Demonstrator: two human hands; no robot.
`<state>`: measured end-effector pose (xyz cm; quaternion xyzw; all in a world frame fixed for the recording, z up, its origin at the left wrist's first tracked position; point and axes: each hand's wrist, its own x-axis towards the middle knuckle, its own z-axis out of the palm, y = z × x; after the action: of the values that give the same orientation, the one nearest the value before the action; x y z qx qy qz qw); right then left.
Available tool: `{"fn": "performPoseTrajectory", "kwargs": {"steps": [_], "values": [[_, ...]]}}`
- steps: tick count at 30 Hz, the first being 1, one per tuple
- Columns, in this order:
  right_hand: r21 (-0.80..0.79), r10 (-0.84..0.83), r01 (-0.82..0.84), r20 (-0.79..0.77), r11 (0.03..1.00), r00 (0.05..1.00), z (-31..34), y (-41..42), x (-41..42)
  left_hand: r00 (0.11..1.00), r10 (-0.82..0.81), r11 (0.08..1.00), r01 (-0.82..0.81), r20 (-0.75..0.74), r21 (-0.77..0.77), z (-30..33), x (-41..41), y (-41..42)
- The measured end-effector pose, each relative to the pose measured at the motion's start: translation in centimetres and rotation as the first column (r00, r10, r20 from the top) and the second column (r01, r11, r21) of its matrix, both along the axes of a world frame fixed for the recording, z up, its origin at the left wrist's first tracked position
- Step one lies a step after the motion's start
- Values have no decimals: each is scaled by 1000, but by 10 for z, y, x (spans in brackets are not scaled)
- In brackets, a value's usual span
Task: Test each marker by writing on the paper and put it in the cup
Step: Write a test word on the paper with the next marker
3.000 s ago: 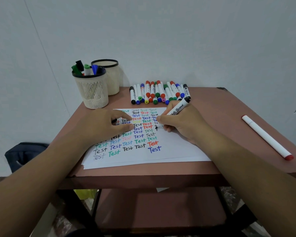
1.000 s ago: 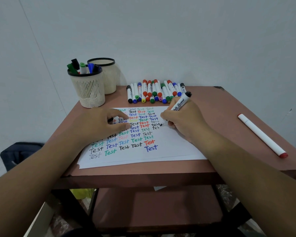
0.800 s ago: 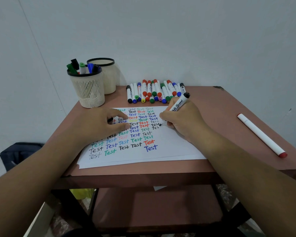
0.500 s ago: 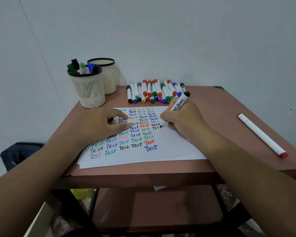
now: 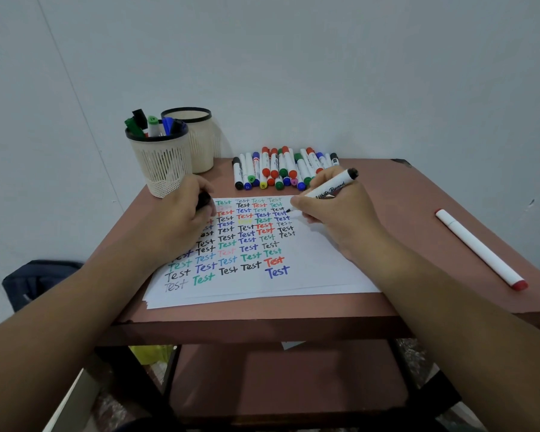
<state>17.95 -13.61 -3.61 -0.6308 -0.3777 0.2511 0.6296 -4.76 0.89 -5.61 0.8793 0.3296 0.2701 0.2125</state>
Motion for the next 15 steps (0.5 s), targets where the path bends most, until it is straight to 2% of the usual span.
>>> {"fn": "performPoseTrajectory", "kwargs": {"steps": [5,8,15], "values": [[145,136,-108,-197,983,971,2,-3,1,994,90,992,-85,-57,88,3,2,-2],[238,264,-202,-268,950,927,3,-8,3,997,59,990,-51,-57,132,7,1,-8],[207,289,-271,-58,940,956,0,-9,-9,998,-3,962,20,-61,272,9,1,-9]]}}
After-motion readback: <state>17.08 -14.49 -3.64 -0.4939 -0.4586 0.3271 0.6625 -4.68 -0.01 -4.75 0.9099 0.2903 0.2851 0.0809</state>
